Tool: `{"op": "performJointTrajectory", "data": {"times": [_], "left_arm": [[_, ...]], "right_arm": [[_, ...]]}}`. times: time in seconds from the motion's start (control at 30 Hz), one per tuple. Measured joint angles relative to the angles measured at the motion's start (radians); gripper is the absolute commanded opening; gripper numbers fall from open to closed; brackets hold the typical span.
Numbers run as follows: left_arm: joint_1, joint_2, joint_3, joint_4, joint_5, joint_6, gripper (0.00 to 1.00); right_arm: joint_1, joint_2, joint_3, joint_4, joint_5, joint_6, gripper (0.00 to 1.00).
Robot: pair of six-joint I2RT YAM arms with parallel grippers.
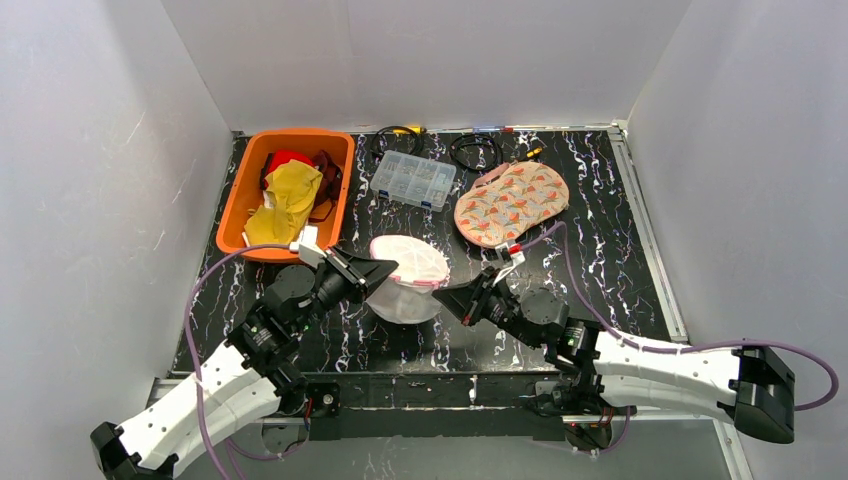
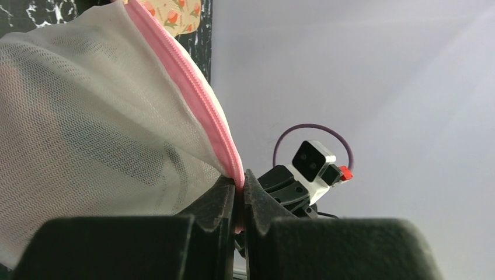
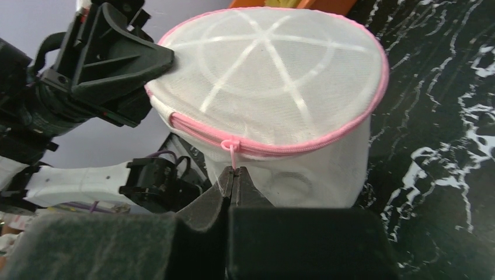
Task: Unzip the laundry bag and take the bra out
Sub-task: Unzip the laundry bag at the center of the board.
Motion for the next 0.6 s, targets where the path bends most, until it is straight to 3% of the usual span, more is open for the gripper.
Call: {"op": "performJointTrajectory", "data": {"times": [0.23, 0.53, 0.6], "left_arm": [[0.0, 0.097, -0.011, 0.031, 0.049, 0.09, 0.0], [0.054, 0.498, 0.039, 0.211, 0.297, 0.333, 0.0], [0.069, 0.579, 0.048, 0.262, 0.35, 0.355, 0.06]], "right_arm": [[0.0, -0.051, 0.014, -0.22, 0.048, -0.087, 0.01], [-0.001, -0.072, 0.059, -0.523, 0.063, -0.263, 0.01], [-0.002, -0.071, 0.059, -0.551, 0.063, -0.275, 0.01]]}}
